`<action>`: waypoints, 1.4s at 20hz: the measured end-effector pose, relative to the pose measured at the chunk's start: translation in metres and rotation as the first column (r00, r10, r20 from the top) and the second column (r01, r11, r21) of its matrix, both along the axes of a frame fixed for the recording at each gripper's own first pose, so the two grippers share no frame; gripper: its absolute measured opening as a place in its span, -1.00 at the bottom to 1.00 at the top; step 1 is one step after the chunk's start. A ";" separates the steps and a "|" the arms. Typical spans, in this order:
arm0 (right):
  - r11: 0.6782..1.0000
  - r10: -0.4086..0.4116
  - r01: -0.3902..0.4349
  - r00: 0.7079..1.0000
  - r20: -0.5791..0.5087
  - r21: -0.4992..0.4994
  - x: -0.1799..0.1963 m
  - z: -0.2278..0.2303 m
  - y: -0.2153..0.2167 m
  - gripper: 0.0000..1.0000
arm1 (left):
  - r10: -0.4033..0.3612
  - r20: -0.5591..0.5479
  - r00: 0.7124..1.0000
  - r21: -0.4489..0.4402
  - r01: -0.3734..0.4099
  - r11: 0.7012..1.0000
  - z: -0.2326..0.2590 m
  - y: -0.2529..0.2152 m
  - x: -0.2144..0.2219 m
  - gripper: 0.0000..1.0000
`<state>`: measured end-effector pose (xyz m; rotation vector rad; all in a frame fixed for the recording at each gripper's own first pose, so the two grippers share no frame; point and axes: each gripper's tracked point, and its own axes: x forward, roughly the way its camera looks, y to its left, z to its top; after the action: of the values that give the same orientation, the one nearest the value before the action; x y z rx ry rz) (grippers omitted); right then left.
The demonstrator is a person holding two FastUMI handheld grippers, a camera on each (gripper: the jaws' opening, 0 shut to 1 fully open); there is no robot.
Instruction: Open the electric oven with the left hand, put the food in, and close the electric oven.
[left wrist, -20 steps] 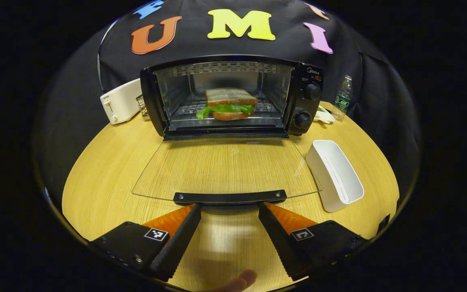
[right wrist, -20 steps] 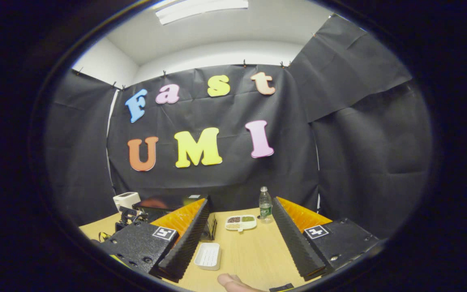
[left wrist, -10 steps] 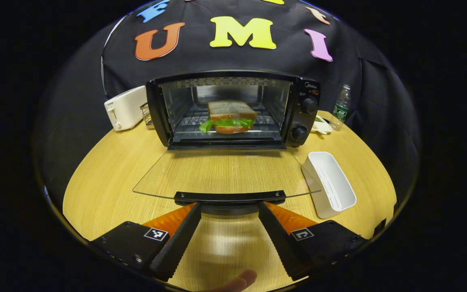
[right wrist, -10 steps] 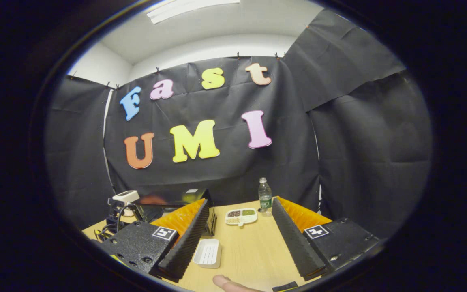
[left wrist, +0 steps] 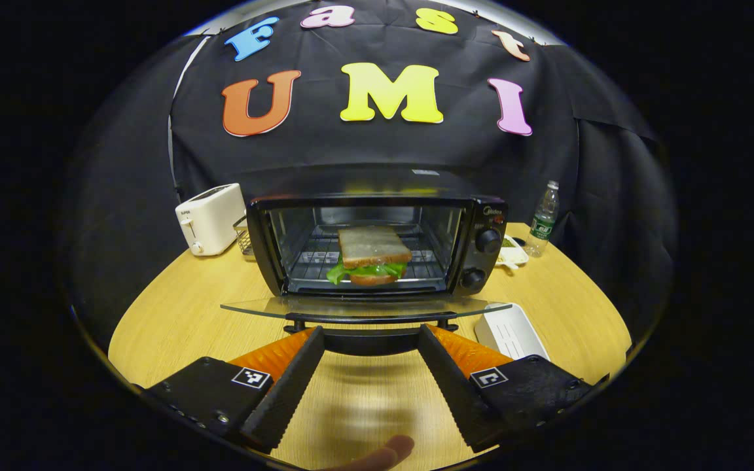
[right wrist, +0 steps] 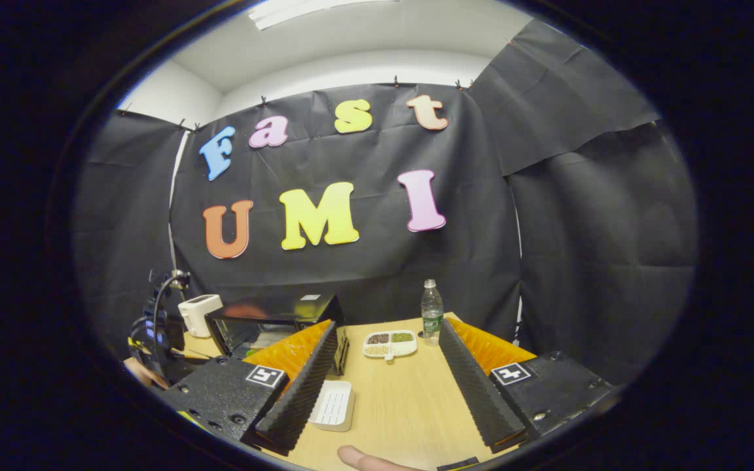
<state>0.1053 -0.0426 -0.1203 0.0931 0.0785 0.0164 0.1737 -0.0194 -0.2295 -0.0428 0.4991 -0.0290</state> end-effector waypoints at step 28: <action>0.998 -0.025 0.029 0.997 0.074 -0.055 -0.081 0.055 0.006 0.99 | 0.000 0.390 0.921 0.004 -0.002 1.000 0.163 0.022 -0.079 0.92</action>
<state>0.0243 -0.0366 -0.0651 0.0376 0.0046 -0.0092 0.0949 0.0026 -0.0666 -0.0324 0.0991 -0.0344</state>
